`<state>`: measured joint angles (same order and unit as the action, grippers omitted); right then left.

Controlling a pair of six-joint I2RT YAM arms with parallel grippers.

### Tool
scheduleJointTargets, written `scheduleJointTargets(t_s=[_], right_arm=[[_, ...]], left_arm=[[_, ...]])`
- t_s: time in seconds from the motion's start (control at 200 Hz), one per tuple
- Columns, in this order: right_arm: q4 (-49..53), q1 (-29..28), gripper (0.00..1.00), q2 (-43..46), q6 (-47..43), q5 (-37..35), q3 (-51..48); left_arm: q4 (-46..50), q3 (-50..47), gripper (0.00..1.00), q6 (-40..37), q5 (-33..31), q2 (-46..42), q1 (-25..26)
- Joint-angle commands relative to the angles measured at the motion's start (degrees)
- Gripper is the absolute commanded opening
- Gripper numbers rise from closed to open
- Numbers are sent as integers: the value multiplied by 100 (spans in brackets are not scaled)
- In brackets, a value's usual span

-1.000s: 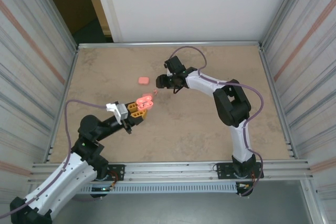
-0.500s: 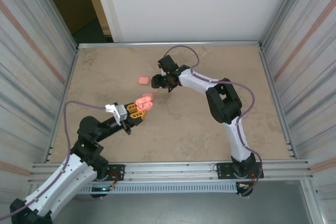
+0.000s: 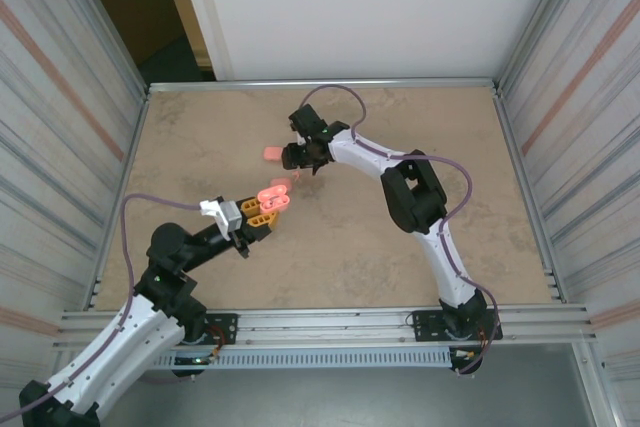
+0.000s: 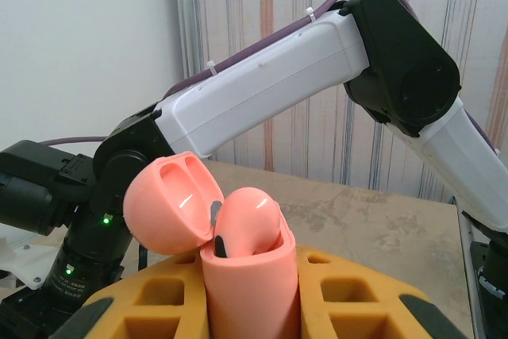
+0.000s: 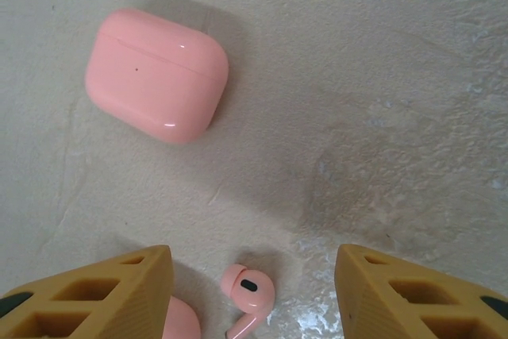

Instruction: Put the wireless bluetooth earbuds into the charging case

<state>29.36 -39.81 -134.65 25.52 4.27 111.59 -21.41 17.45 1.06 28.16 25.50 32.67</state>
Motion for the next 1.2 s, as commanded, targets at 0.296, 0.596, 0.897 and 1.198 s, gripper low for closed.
scheduleJointTargets(t_s=[0.296, 0.596, 0.897, 1.198], right_arm=[[425, -106, 47, -322, -162, -35, 284], [544, -139, 35, -360, -129, 215, 269], [573, -130, 29, -378, -140, 234, 254], [599, -119, 23, -442, -151, 274, 241]], left_arm=[[66, -49, 0, -63, -117, -185, 31], [84, -50, 0, -58, -126, -204, 37], [70, -53, 0, -53, -127, -203, 33], [92, -49, 0, -68, -141, -203, 29]])
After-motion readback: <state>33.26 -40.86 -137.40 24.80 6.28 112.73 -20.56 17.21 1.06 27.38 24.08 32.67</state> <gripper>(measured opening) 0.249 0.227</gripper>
